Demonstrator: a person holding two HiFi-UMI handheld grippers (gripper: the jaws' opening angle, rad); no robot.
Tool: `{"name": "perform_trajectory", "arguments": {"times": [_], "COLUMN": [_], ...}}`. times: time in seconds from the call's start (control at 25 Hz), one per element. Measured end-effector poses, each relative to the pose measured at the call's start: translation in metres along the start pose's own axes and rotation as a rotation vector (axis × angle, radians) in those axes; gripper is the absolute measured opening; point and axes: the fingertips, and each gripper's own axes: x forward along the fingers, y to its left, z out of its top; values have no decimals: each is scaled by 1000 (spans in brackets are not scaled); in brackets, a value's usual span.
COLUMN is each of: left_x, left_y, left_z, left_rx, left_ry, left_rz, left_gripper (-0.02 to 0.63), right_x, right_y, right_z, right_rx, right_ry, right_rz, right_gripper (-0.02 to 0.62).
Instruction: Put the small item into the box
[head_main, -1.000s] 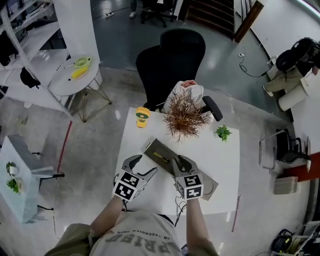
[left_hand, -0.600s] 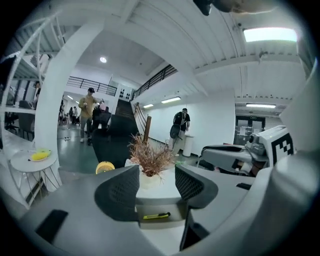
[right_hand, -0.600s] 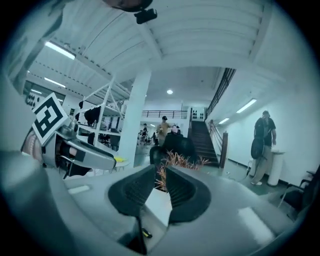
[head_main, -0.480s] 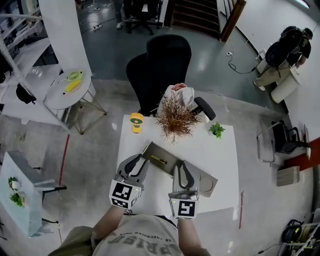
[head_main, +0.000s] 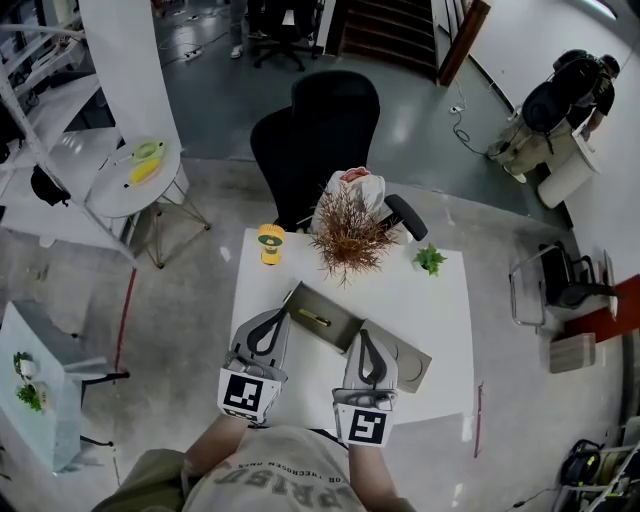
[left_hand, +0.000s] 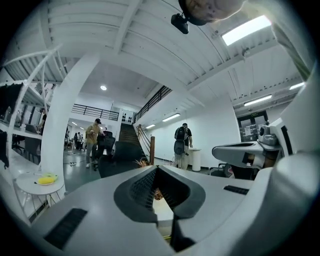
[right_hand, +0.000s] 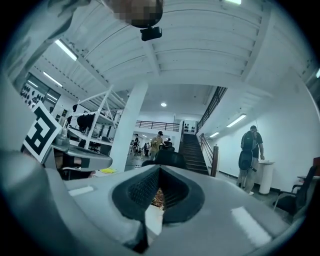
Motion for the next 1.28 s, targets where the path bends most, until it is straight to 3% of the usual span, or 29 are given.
{"name": "perform_trajectory", "arguments": {"times": [0.24, 0.52, 1.28], "left_x": [-2, -4, -3], "left_y": [2, 0, 4], "left_z": [14, 24, 27], "left_rx": [5, 15, 2], "left_ry": [-65, -97, -101], "left_rz": [20, 28, 45], "left_gripper": [9, 9, 9], "right_x": [3, 6, 6], "right_y": [0, 0, 6], "right_z": [17, 28, 34], "right_rx": [54, 19, 4], "right_ry": [-55, -69, -80], "right_rz": [-30, -62, -48], "right_gripper": [0, -2, -2]}}
